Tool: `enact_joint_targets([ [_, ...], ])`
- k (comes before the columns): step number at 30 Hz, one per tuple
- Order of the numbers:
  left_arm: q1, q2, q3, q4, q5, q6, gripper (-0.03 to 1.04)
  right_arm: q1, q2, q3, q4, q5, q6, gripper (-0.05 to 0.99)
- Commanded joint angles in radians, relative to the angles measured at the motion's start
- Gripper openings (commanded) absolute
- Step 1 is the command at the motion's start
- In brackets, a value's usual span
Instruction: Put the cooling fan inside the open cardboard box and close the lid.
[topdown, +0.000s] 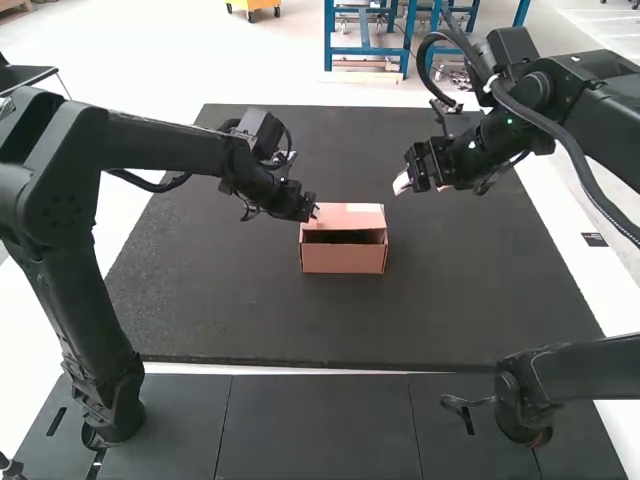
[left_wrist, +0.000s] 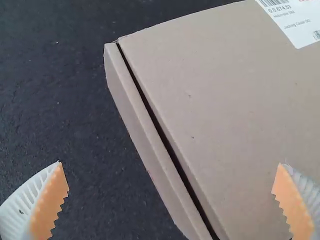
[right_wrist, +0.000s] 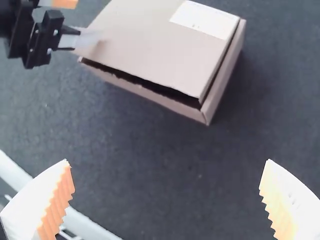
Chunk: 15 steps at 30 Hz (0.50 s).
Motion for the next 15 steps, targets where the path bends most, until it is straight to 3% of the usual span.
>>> enact_joint_targets([
  [1, -0.006, -0.007, -0.026, 0.025, 0.010, 0.000, 0.96, 0.002, -0.023, 0.028, -0.007, -0.010, -0.010, 0.84],
  [8, -0.006, 0.000, -0.093, 0.132, 0.007, -0.014, 0.96, 0.002, -0.031, 0.028, -0.013, -0.010, -0.010, 0.84],
  [15, -0.006, 0.033, -0.108, 0.168, 0.006, -0.016, 0.96, 0.002, -0.037, 0.016, -0.015, -0.010, -0.009, 0.84],
])
